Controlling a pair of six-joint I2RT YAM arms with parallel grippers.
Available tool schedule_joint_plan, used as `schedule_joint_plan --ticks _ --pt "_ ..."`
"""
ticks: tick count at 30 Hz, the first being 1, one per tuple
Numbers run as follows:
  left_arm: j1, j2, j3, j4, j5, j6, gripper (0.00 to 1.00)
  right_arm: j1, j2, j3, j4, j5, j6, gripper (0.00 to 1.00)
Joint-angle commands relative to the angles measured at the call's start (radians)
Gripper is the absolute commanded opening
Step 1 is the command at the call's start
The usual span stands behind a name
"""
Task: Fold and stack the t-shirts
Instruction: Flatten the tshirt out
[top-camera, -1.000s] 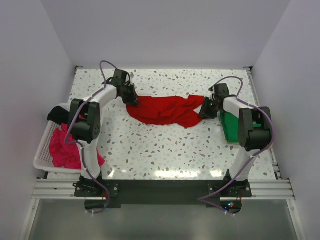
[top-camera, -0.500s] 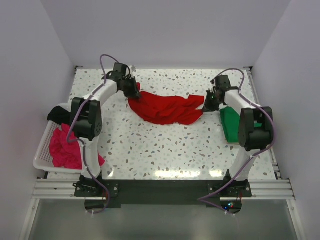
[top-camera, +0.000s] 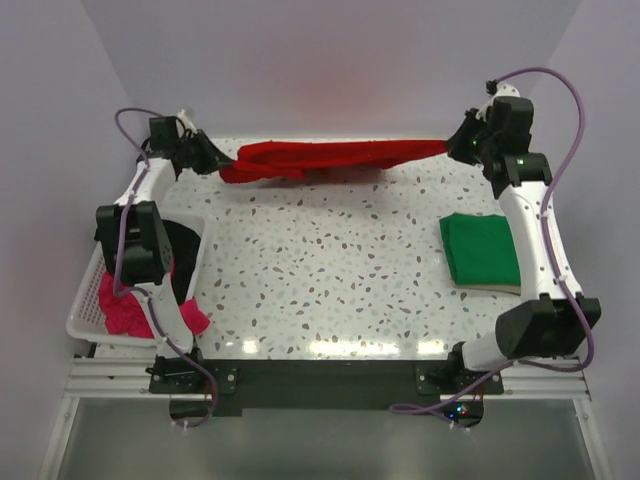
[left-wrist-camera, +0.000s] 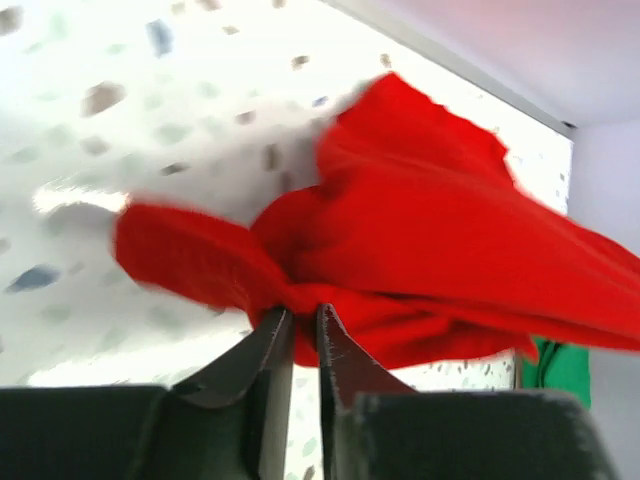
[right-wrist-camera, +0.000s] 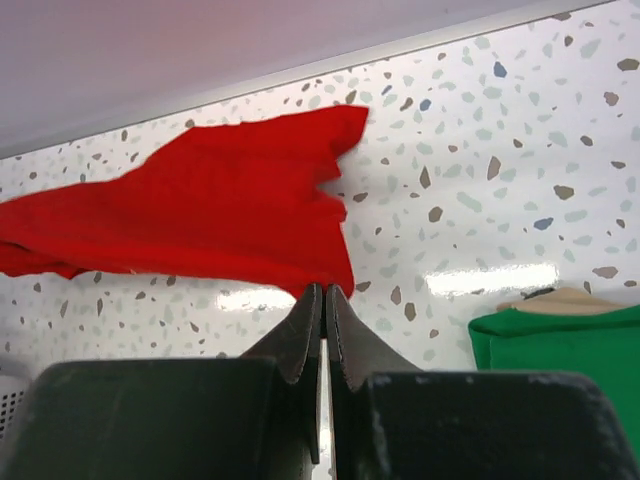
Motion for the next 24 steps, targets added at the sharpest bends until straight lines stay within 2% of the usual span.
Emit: schedule_joint_plan --ticks 1,5,6,10,14,15,21,24 --pt "0.051 -0.071 -0.122 0.055 -0.020 0.013 0.21 0.000 -0.050 -0.155 -0.021 -0.011 -0.015 0.00" --pt "0.036 -0.080 -0.174 0.064 -0.020 0.029 0.35 0.002 -0.069 -0.385 0.012 -0.088 0.016 0.00" --pt "0.028 -0.083 -0.183 0.064 -0.033 0.030 0.45 0.002 -0.072 -0.416 0.040 -0.094 0.025 0.00" --pt "-0.024 -0.112 -0.186 0.007 -0.125 0.061 0.53 0.002 -0.043 -0.465 0.051 -0.122 0.017 0.00" --pt "-0.143 -0.181 -0.183 -0.071 -0.268 0.133 0.54 0.003 -0.008 -0.450 0.052 -0.150 0.007 0.00" --pt "-0.212 -0.212 -0.193 -0.096 -0.323 0.154 0.54 0.002 -0.003 -0.447 0.054 -0.153 0.007 0.00" --pt "-0.439 -0.301 -0.338 -0.130 -0.422 0.203 0.52 0.003 0.046 -0.409 0.052 -0.173 0.033 0.00" --pt "-0.511 -0.312 -0.402 -0.159 -0.466 0.236 0.51 0.003 0.057 -0.401 0.058 -0.187 0.040 0.00"
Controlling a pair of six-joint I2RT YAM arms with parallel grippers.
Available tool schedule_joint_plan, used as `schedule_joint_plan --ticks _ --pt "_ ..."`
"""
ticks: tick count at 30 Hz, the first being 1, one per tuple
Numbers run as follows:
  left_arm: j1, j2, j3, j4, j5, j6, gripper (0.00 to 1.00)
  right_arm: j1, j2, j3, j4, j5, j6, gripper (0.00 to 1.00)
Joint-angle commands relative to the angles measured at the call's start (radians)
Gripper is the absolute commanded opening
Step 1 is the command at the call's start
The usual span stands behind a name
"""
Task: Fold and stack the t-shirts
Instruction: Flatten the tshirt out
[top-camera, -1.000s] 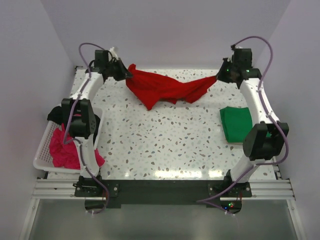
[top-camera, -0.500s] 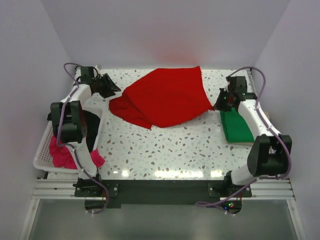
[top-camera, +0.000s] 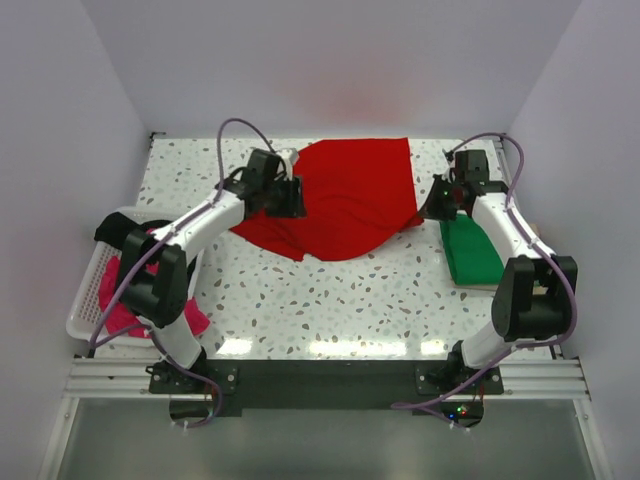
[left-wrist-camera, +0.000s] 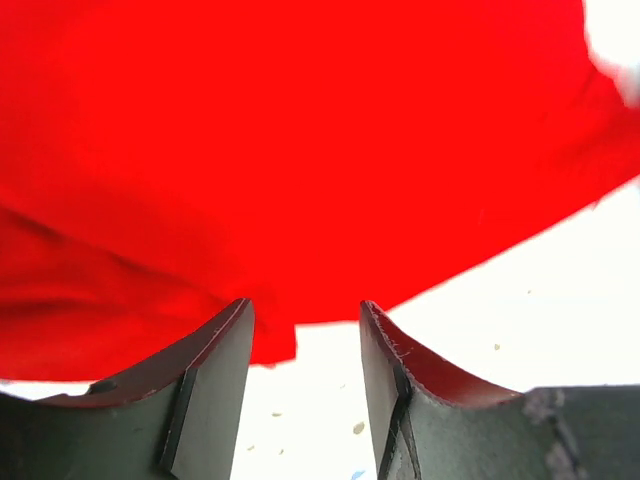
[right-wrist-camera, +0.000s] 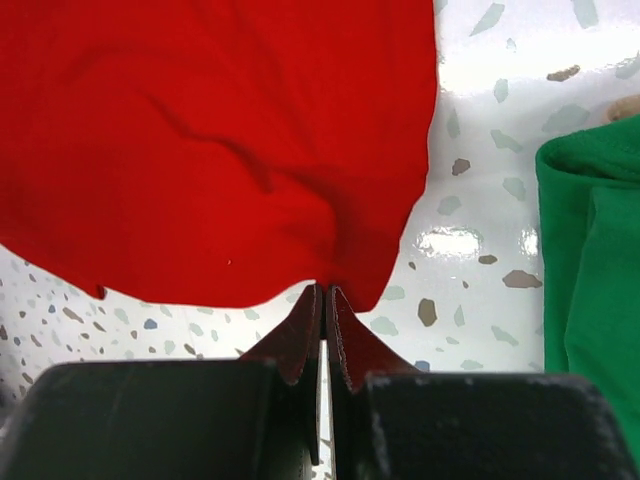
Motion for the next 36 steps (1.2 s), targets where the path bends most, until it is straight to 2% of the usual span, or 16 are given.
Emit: schedule_joint_plan --ticks 1,6,13,19,36 --pt "-0.082 -0.018 -0.085 -0.070 -0.110 0.079 0.51 -0.001 0.014 0.044 0.027 -0.039 0.022 0.00" --pt "-0.182 -0.012 -0.146 -0.104 -0.194 0.044 0.49 -0.001 0.014 0.030 0.038 -0.063 0.024 0.00" --pt "-0.205 0.002 -0.200 -0.072 -0.231 -0.003 0.48 -0.001 -0.003 -0.016 0.056 -0.090 0.024 0.00" --pt "-0.233 0.086 -0.148 -0.059 -0.259 0.011 0.44 -0.001 -0.011 -0.022 0.058 -0.096 0.020 0.00" --pt "-0.251 0.151 -0.108 -0.075 -0.349 0.020 0.42 0.001 -0.001 -0.013 0.055 -0.100 0.020 0.00"
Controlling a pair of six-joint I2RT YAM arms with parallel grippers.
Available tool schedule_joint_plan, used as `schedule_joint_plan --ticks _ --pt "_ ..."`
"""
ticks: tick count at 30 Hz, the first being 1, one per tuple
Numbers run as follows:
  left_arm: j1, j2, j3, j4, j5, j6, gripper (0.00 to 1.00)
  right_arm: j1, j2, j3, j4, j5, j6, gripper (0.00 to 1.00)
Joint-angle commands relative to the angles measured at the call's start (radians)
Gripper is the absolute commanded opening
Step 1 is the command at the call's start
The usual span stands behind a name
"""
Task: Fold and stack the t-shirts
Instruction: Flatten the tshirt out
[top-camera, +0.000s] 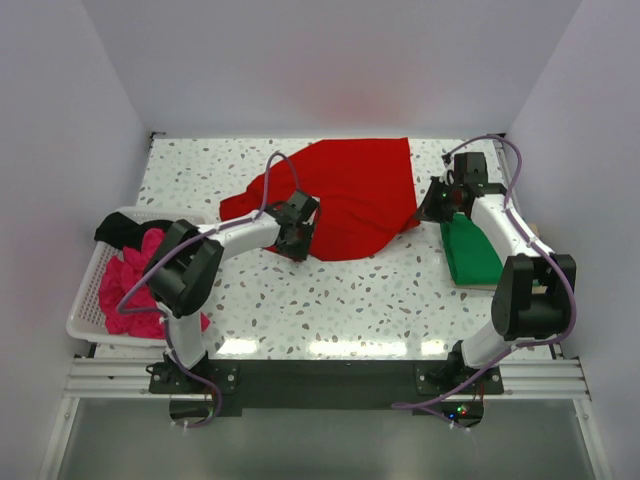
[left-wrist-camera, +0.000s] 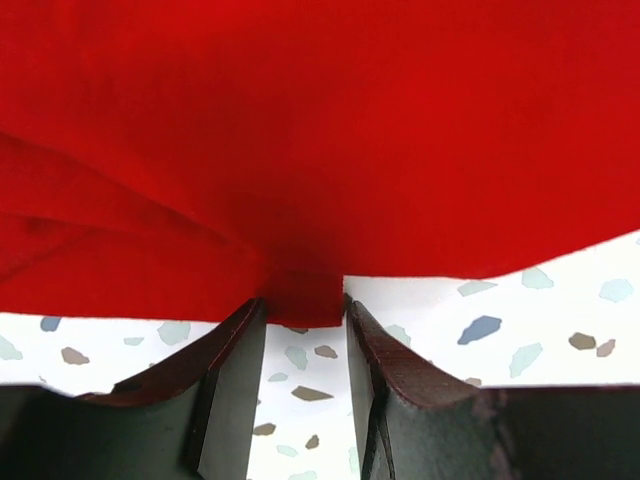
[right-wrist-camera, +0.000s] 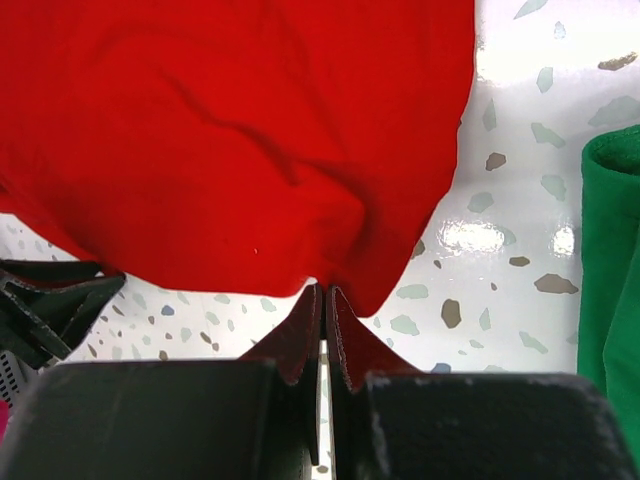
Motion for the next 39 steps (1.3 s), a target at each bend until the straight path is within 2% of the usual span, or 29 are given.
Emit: schedule_joint_plan --ticks 1,4,7,8,10,17,21,24,32,39 --pt "-0.009 0.027 0.035 0.003 -0.029 0.003 0.42 -0.001 -0.013 0.009 0.026 -0.029 0.006 0.00" --pt "-0.013 0.041 0.032 0.014 -0.018 0.009 0.40 -0.002 -0.011 0.011 0.024 -0.025 0.006 0.00" --pt "-0.014 0.050 0.024 0.016 -0.010 0.014 0.24 -0.001 -0.014 0.009 0.021 -0.022 0.004 0.00" --pt "-0.014 0.048 0.021 0.008 -0.010 0.015 0.12 0.001 -0.017 0.011 0.020 -0.020 0.006 0.00" --pt "-0.014 0.036 0.018 -0.029 -0.050 0.012 0.00 -0.001 -0.017 0.015 0.010 -0.009 0.000 0.00" --pt "0.039 -0.134 0.010 -0.171 -0.225 0.003 0.00 -0.002 -0.022 0.087 -0.063 0.095 -0.048 0.00" --pt "0.184 -0.309 0.033 -0.230 -0.274 0.020 0.00 -0.004 -0.036 0.152 -0.101 0.168 -0.086 0.00" --pt "0.230 -0.355 0.093 -0.248 -0.325 0.060 0.00 -0.004 -0.042 0.218 -0.132 0.204 -0.097 0.00" --pt "0.319 -0.373 0.446 -0.354 -0.519 0.173 0.00 -0.004 -0.108 0.406 -0.181 0.288 -0.103 0.00" --pt "0.329 -0.432 0.733 -0.313 -0.625 0.238 0.00 -0.002 -0.246 0.558 -0.151 0.366 -0.124 0.00"
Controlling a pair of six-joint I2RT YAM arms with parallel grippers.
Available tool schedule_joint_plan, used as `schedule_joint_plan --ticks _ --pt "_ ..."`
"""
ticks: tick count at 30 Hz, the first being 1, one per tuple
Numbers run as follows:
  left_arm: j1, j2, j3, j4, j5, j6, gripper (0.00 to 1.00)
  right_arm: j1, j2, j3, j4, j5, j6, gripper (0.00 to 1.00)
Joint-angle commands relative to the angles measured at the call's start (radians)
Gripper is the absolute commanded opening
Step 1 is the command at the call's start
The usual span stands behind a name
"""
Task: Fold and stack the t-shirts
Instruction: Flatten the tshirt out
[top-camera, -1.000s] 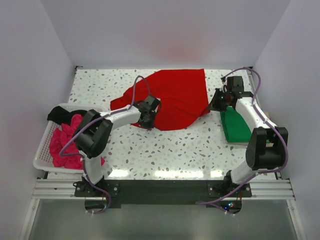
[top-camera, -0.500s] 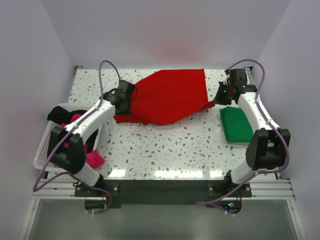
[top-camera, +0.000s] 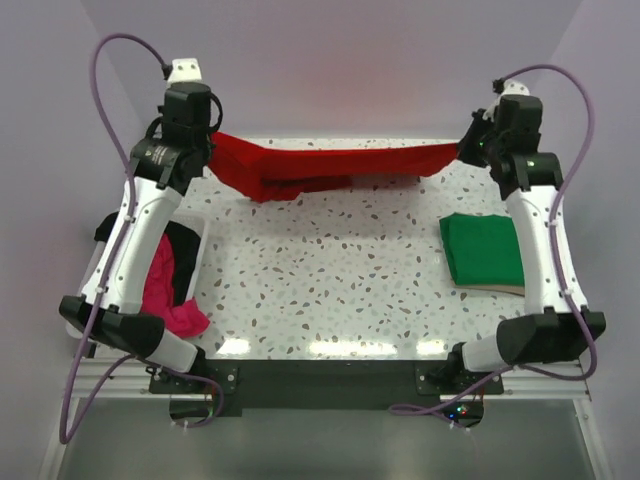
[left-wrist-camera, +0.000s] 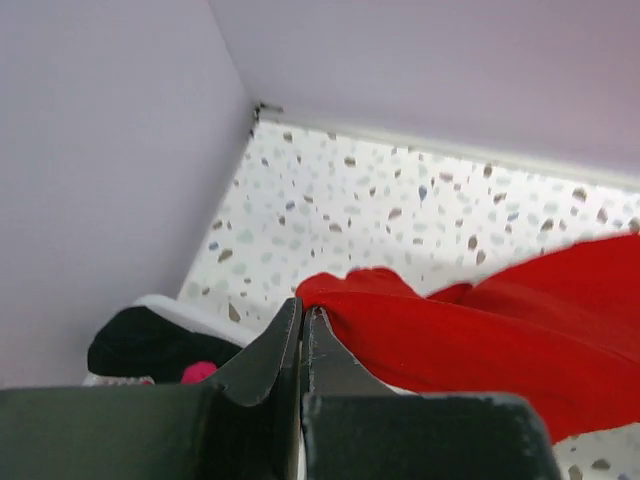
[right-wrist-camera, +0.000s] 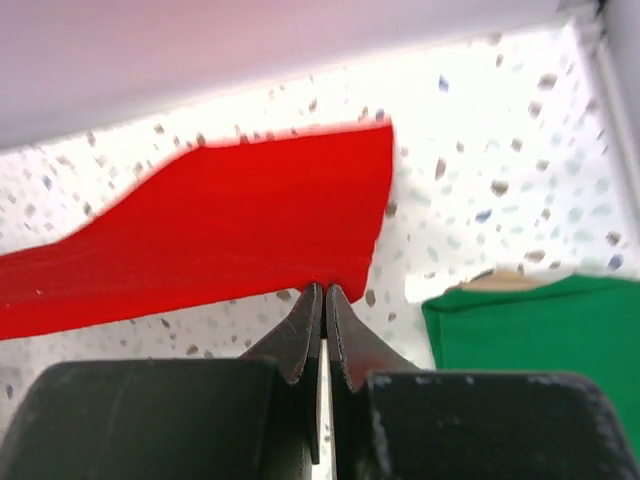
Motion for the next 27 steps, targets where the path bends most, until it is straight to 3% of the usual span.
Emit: schedule_joint_plan --ticks 1,7,12,20,27 --pt "0.007 -0.095 0.155 0.052 -0.105 0.074 0.00 -0.001 -0.130 0.103 0.045 0.090 -0.039 0.00" --pt "0.007 -0.163 0.298 0.162 -0.059 0.160 0.00 -0.002 -0.224 0.197 0.075 0.118 -0.067 0.00" --pt "0.007 -0.141 0.370 0.227 0.063 0.175 0.00 -0.002 -0.212 0.248 0.079 0.113 -0.067 0.00" --pt "0.007 0.070 0.387 0.374 0.179 0.233 0.00 -0.002 0.012 0.261 0.111 0.118 -0.075 0.00" --pt "0.009 0.208 0.439 0.483 0.205 0.316 0.00 -0.002 0.186 0.381 0.115 0.119 -0.070 0.00"
